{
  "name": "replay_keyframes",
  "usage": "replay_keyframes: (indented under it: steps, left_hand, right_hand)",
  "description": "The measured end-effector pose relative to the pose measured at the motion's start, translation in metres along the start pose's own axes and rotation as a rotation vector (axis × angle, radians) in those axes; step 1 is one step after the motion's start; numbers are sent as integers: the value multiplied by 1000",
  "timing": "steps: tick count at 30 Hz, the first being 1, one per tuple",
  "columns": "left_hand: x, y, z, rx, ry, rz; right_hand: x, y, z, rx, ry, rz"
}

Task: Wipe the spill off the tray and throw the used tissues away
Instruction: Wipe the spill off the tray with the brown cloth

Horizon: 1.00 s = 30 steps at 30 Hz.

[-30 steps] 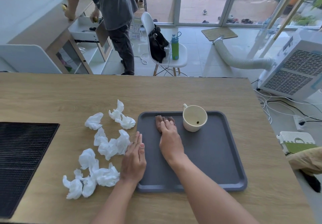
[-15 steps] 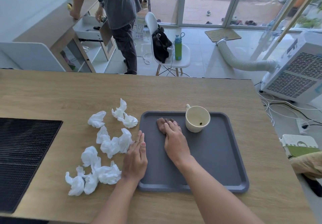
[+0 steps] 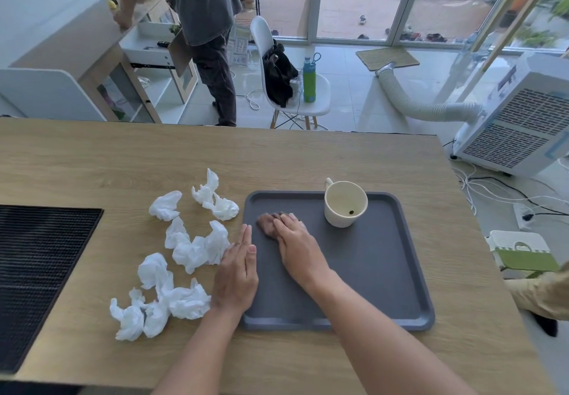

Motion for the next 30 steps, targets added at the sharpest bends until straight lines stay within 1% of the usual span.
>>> replay_keyframes:
  steps: [3, 6, 9, 12, 16, 19, 21, 24, 27, 28, 30]
  left_hand:
    - [0, 0, 0, 7, 2, -13]
    - [0, -6, 0, 38, 56, -12]
    - [0, -8, 0, 96, 94, -36]
    - [-2, -6, 0, 82, 100, -22]
    - [-3, -6, 1, 80, 108, 15]
    - [-3, -6, 1, 75, 99, 22]
    - [-3, -6, 2, 79, 100, 3]
    - [-2, -7, 3, 78, 113, 15]
    - [-3, -7, 1, 83, 108, 23]
    - [-3, -7, 1, 85, 106, 21]
    - [-3, -5, 2, 78, 110, 24]
  right_hand:
    - [-18, -8, 14, -22, -40, 16]
    - [-31, -10, 3, 40, -76, 14]
    - [-17, -5, -26, 103, -77, -2]
    - [0, 4, -48, 129, -67, -15]
    - [-1, 15, -31, 30, -39, -11]
    - [-11, 4, -7, -79, -33, 20]
    - [-22, -3, 3, -112, -61, 44]
    - [-31, -14, -6, -15, -102, 45]
    - [-13, -12, -36, 110, -89, 37]
    - [-5, -6, -44, 112, -72, 41]
    - [6, 13, -44, 35, -21, 45]
Point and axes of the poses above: each hand's wrist, its own z-axis towards the middle knuckle, its own x-axis out of the back of the hand, y = z × x, the point moved 1 cm from there along z, towards the middle knuckle, and after that the axes turned 1 degree about -x, right-handed, at the moved point
